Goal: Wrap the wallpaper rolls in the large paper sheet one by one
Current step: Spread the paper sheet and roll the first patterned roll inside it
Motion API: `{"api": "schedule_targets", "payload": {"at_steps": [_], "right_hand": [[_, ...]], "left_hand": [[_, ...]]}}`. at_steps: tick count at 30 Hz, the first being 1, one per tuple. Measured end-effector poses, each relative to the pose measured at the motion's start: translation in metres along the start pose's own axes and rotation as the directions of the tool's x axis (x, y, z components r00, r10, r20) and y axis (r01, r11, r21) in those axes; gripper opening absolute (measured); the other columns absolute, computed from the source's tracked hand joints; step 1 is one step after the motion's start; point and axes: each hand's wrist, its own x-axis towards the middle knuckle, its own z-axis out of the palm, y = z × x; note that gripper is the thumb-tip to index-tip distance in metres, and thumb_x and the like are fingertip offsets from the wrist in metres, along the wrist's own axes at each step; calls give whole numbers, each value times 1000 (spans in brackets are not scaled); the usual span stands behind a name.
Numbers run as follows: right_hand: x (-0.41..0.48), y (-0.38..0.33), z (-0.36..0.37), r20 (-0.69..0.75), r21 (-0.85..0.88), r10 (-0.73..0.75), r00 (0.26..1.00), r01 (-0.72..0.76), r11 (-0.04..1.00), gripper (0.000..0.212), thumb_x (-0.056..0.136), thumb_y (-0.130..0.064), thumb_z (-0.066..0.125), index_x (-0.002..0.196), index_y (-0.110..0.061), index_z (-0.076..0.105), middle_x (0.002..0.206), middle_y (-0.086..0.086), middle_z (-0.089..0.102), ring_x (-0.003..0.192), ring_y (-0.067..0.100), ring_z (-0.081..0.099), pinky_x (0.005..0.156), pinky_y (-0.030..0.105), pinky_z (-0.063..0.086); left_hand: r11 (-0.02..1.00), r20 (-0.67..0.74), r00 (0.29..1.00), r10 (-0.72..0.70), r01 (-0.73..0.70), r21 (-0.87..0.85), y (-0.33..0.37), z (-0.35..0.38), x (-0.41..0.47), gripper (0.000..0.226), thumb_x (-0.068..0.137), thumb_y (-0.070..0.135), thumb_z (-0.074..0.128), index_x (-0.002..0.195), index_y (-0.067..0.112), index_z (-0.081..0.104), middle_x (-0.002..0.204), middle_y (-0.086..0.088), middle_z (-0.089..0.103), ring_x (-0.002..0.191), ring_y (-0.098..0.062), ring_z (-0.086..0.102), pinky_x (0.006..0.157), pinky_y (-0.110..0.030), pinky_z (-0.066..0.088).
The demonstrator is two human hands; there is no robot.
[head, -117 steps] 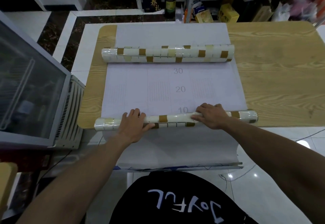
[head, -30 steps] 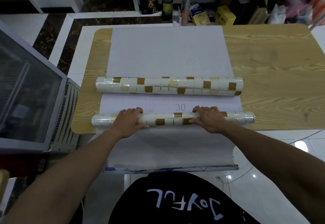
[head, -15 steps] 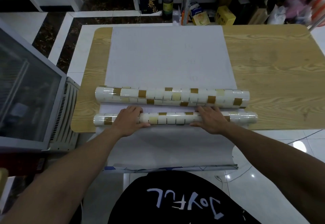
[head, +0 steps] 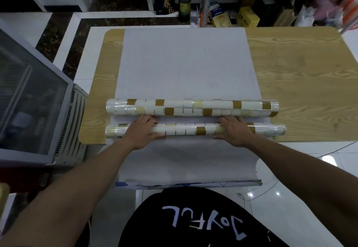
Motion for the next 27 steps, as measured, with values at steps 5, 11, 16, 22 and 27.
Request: {"api": "schedule_targets", "payload": {"at_steps": [5, 11, 16, 22, 27], "right_hand": [[0, -1, 0, 43, 39, 2, 999, -3, 999, 79, 78, -74, 49, 133, -19, 46, 134, 4, 41, 127, 22, 36, 110, 42, 28], [-2, -6, -3, 26, 115, 47, 999, -50, 992, 72, 74, -70, 60, 123, -21, 43, 125, 3, 56, 116, 22, 50, 103, 39, 34], [-2, -3, -3, 76, 56, 14, 997, -19, 998, 65, 86, -68, 44, 127, -19, 50, 132, 3, 51, 126, 22, 42, 109, 39, 27], [-6, -7, 2, 42, 94, 26, 999, -30, 995, 69, 86, -70, 33, 132, -18, 39, 134, 5, 49, 128, 24, 40, 108, 43, 29], [-5, -9, 1, 39, 100, 60, 997, -63, 993, 65, 84, -72, 39, 120, -18, 44, 126, 4, 53, 120, 24, 47, 102, 43, 34]], "left_hand": [[1000, 52, 999, -15, 14, 9, 0, 1, -2, 74, 75, 64, 65, 132, 19, 46, 131, 1, 51, 118, -20, 47, 96, -35, 40], [1000, 79, 997, 6, -8, 20, 2, -8, -5, 43, 87, 57, 55, 108, 20, 46, 103, 0, 58, 94, -22, 54, 73, -33, 40], [999, 51, 998, 21, -22, 29, -5, -5, -6, 60, 89, 62, 41, 124, 15, 54, 118, -2, 48, 108, -22, 49, 89, -35, 42], [999, 104, 994, -36, 39, -33, 1, -4, -8, 88, 72, 64, 68, 139, 20, 33, 136, 0, 47, 123, -21, 43, 97, -36, 39], [998, 77, 997, 2, -7, 56, 0, -6, -4, 50, 83, 59, 58, 113, 21, 46, 113, 1, 61, 103, -22, 56, 75, -32, 35]]}}
